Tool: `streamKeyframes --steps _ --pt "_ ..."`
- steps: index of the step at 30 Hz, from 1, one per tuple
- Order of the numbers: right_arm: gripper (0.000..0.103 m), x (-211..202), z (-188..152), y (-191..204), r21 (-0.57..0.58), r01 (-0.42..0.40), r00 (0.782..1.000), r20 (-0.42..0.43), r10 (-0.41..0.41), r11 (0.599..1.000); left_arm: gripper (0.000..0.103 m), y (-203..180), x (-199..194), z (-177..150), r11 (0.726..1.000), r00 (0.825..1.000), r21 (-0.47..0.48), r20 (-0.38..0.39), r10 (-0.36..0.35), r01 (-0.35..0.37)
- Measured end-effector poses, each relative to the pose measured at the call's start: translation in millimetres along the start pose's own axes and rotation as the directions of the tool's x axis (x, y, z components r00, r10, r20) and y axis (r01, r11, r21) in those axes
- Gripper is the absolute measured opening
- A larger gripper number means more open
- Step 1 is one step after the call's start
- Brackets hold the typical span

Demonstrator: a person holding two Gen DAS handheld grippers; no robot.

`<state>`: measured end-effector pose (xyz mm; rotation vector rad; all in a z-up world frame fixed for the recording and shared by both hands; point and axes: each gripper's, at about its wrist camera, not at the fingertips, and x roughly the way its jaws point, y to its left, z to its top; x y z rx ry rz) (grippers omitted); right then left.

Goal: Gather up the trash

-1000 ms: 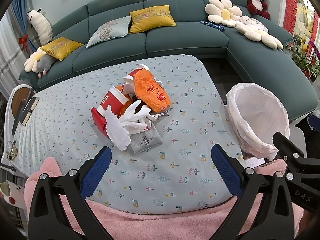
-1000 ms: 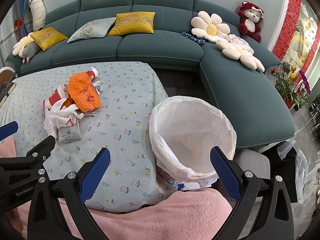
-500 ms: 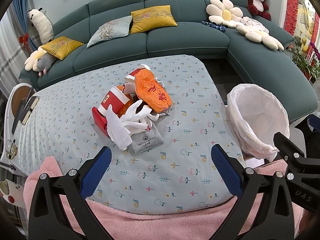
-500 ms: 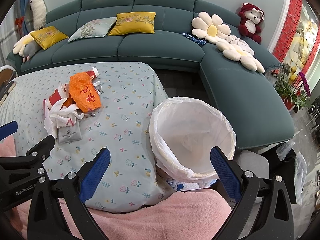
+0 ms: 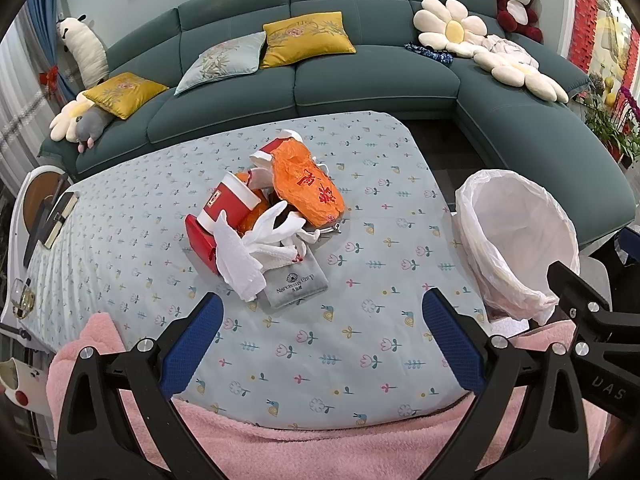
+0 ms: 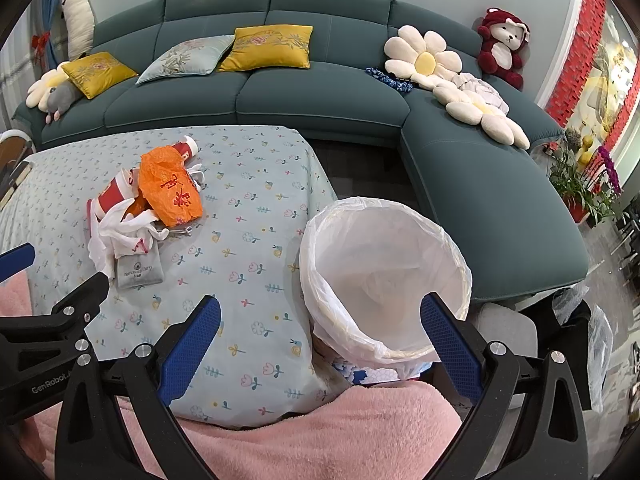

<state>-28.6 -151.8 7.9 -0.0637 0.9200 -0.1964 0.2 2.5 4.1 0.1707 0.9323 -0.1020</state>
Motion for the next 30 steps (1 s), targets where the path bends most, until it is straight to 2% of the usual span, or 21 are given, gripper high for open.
streamKeyframes --steps 30 --pt "0.096 -0.3 -2.0 -2.2 0.003 0.011 1.0 -0.002 -0.011 1.0 0.094 4.2 -0.5 2.0 1.0 1.0 -0.007 0.006 -0.003 0.003"
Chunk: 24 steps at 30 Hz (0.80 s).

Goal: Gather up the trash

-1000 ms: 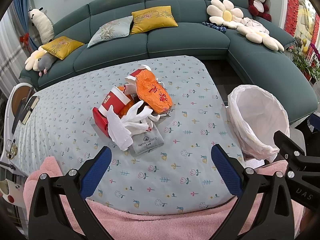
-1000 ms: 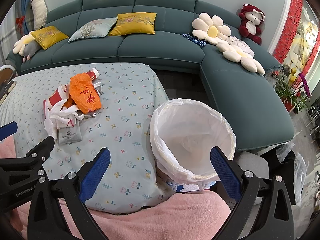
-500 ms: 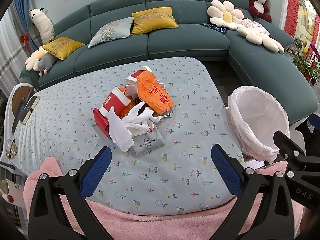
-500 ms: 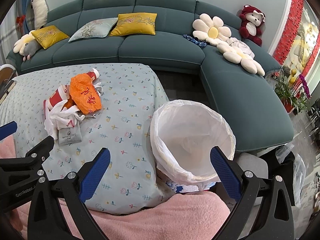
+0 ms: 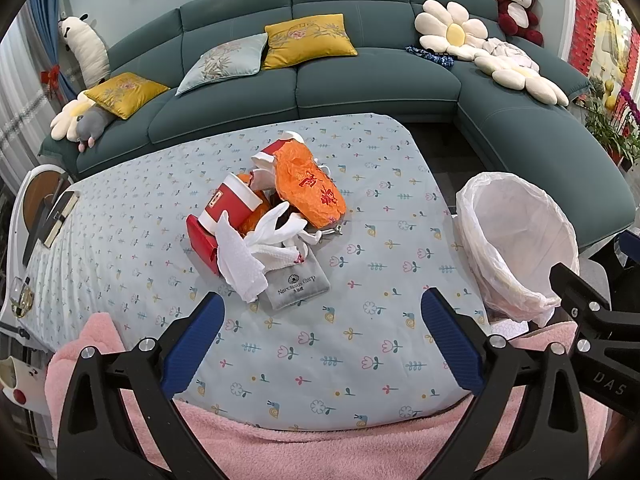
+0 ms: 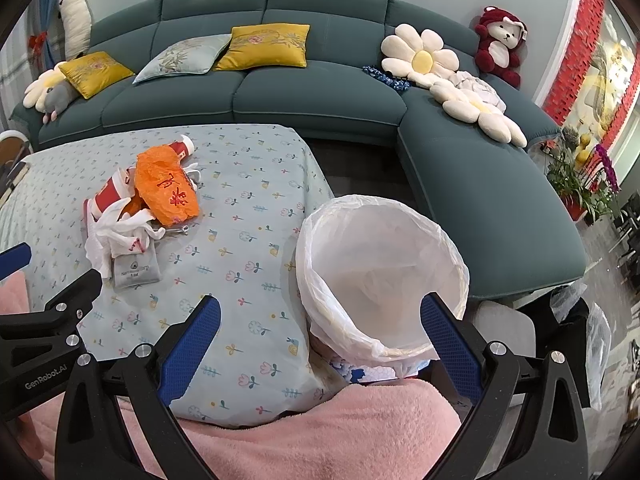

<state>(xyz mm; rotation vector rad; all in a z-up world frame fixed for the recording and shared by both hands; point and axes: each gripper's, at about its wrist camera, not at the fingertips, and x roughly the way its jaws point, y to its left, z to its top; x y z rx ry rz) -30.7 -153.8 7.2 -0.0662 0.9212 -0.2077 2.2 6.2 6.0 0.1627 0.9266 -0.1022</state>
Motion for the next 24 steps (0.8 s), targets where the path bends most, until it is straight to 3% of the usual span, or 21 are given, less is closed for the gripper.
streamKeyframes --steps 24 --pt "0.096 -0.4 0.0 -2.2 0.001 0.005 1.0 0.0 -0.005 1.0 0.094 -0.1 -0.1 -0.3 1.0 1.0 0.001 0.006 -0.002 0.002"
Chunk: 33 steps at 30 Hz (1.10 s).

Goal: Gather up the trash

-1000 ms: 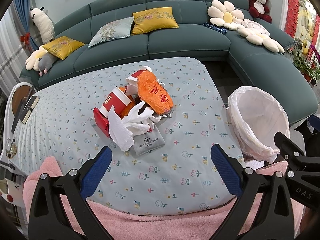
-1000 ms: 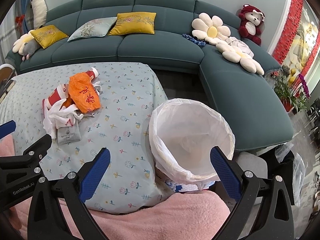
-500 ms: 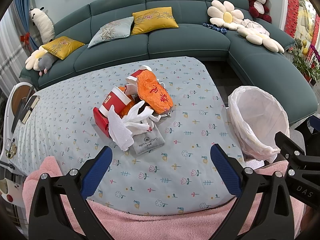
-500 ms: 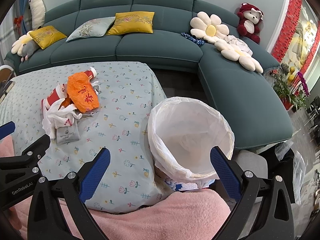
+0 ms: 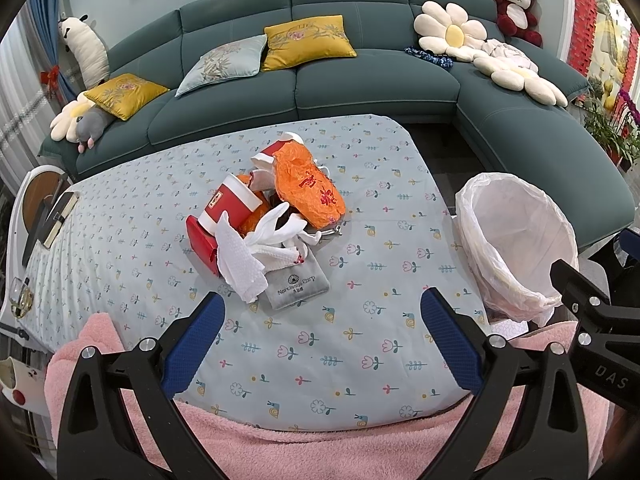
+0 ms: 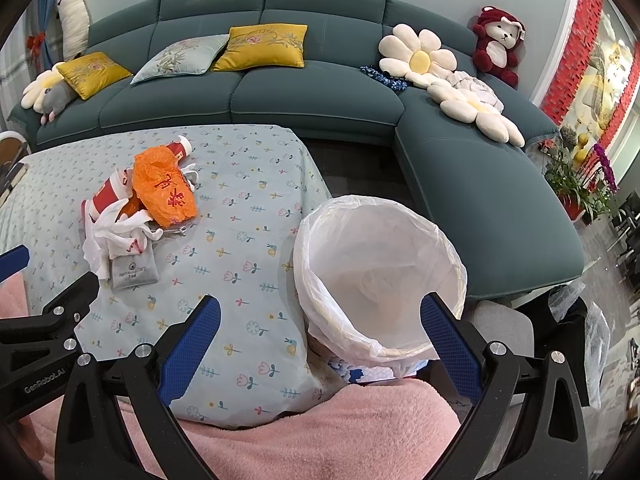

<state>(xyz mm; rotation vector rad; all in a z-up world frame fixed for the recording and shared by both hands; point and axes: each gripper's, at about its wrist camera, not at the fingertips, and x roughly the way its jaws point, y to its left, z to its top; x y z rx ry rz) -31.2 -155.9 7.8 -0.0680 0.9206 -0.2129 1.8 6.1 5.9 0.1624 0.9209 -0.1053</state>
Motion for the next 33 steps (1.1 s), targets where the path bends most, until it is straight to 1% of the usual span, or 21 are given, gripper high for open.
streamKeyframes --steps 18,33 --pt "0.096 -1.0 3.5 -4.5 -0.007 0.01 1.0 0.002 -0.01 1.0 0.094 8.0 -0.6 -2.7 1.0 1.0 -0.023 0.024 0.002 -0.002" --pt "0.096 0.2 6.9 3.7 -0.009 0.024 1.0 0.006 -0.024 1.0 0.094 12.9 3.2 -3.5 0.999 1.0 -0.034 0.014 -0.005 0.006"
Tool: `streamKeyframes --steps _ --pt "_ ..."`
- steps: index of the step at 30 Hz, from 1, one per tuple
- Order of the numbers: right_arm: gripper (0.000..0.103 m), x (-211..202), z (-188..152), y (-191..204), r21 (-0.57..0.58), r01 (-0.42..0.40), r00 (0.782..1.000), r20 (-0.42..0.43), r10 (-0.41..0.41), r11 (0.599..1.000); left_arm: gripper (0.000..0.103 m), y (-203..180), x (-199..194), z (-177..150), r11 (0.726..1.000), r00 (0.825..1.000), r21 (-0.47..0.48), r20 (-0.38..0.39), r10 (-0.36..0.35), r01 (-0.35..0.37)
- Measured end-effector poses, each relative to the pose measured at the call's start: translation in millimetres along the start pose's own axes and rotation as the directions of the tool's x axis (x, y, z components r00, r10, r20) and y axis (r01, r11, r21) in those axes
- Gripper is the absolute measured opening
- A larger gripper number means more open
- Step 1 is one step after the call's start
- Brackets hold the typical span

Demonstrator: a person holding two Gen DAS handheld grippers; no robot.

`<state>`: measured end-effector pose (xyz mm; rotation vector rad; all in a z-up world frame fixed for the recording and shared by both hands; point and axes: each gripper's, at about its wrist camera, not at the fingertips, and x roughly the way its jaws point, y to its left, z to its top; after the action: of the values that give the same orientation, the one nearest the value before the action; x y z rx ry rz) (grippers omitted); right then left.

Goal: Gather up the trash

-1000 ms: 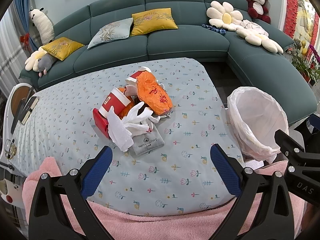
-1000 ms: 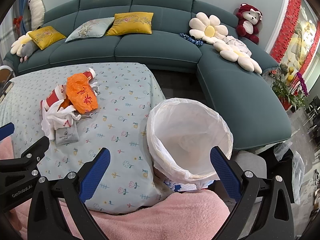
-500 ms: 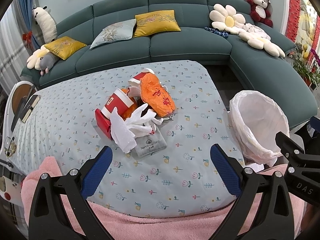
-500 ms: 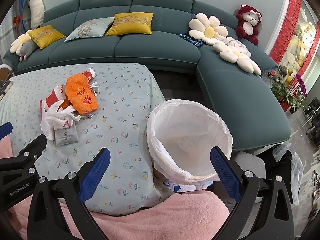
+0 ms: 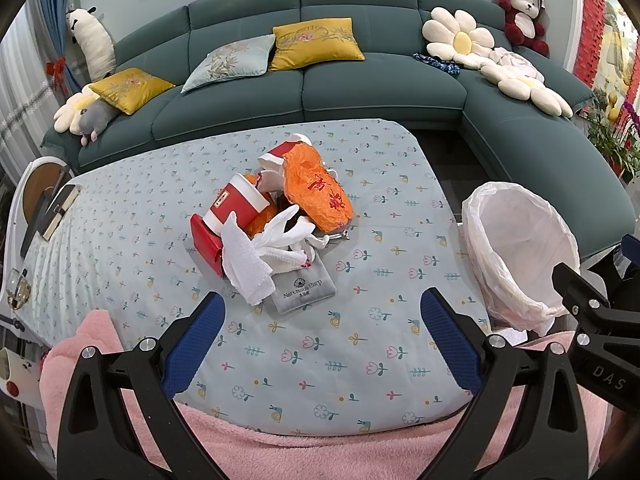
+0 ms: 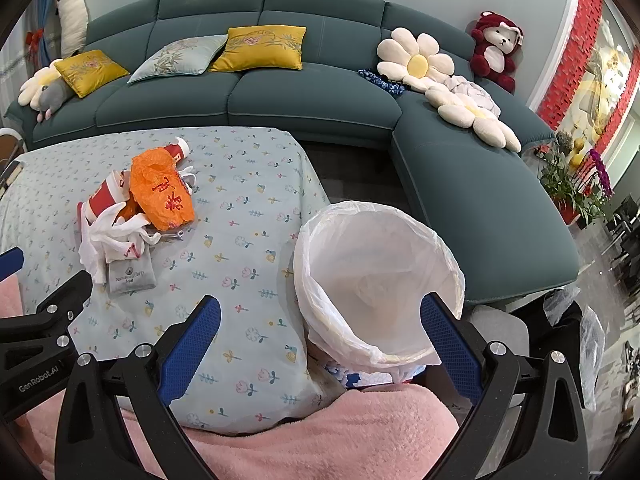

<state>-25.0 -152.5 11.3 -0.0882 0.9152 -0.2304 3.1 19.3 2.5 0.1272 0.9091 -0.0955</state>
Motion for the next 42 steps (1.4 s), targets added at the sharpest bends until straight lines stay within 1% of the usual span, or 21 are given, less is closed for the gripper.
streamKeyframes --steps 5,10,16,21,25,27,30,34,35,36,37,39,40,41,42 --pt "0.096 1.2 4.0 6.6 -0.007 0.005 1.0 0.002 -0.005 1.0 0.094 4.6 4.5 0.8 1.0 1.0 -0.011 -0.011 -0.012 0.012" --pt "0.096 3.8 7.1 20.0 -0.029 0.004 1.0 0.012 -0.004 1.0 0.094 18.8 13.7 0.3 0.999 1.0 -0.044 -0.027 -0.007 0.006" --pt "0.096 11.0 14.1 36.7 -0.022 -0.031 0.999 0.024 0.032 0.999 0.094 43.6 26.9 0.0 0.995 0.999 -0.097 -0.033 0.012 -0.015" --pt "0.096 18.5 22.0 54.3 -0.023 -0.049 0.998 0.04 0.05 0.999 0.094 68.0 46.2 -1.3 0.992 0.997 -0.125 -0.078 -0.002 -0.008" --pt "0.096 27.6 26.4 69.9 -0.031 -0.069 0.997 0.031 0.07 0.997 0.094 86.4 64.3 -1.1 0.988 0.993 -0.155 -0.117 -0.016 -0.002" --pt "0.096 32.0 27.1 78.1 -0.042 -0.071 0.997 0.022 0.072 0.997 0.094 97.4 73.9 -0.3 0.983 0.992 -0.18 -0.124 -0.005 -0.017" --pt "0.096 38.3 27.6 89.3 -0.057 -0.075 0.997 0.012 0.075 0.996 0.094 109.1 85.4 1.7 0.98 0.993 -0.196 -0.12 -0.004 -0.02" --pt "0.096 47.6 31.2 102.9 -0.059 -0.093 0.996 -0.007 0.093 0.994 0.093 118.9 103.6 5.1 0.98 0.992 -0.2 -0.126 -0.03 0.005" --pt "0.096 50.1 32.5 105.9 -0.055 -0.099 0.995 -0.013 0.098 0.994 0.092 119.6 107.7 6.2 0.979 0.991 -0.203 -0.131 -0.04 0.013" --pt "0.096 52.7 33.7 108.8 -0.052 -0.103 0.995 -0.019 0.102 0.993 0.087 119.7 111.5 6.3 0.978 0.989 -0.206 -0.137 -0.054 0.025" --pt "0.096 54.5 34.9 111.2 -0.049 -0.107 0.994 -0.022 0.106 0.993 0.082 119.9 117.0 6.3 0.976 0.986 -0.212 -0.148 -0.083 0.05" --pt "0.096 59.1 37.6 117.8 -0.045 -0.116 0.993 -0.029 0.115 0.992 0.078 119.1 125.8 6.0 0.969 0.978 -0.233 -0.168 -0.124 0.083" --pt "0.096 61.2 38.8 120.9 -0.044 -0.12 0.992 -0.033 0.118 0.992 0.073 118.4 128.7 5.5 0.966 0.975 -0.241 -0.171 -0.139 0.096" --pt "0.096 62.5 39.8 123.0 -0.045 -0.122 0.992 -0.036 0.121 0.991 0.07 117.6 133.0 4.7 0.963 0.971 -0.246 -0.177 -0.16 0.114" --pt "0.095 64.3 41.4 126.9 -0.046 -0.126 0.992 -0.038 0.124 0.991 0.063 116.4 135.9 4.5 0.962 0.968 -0.245 -0.183 -0.17 0.122"
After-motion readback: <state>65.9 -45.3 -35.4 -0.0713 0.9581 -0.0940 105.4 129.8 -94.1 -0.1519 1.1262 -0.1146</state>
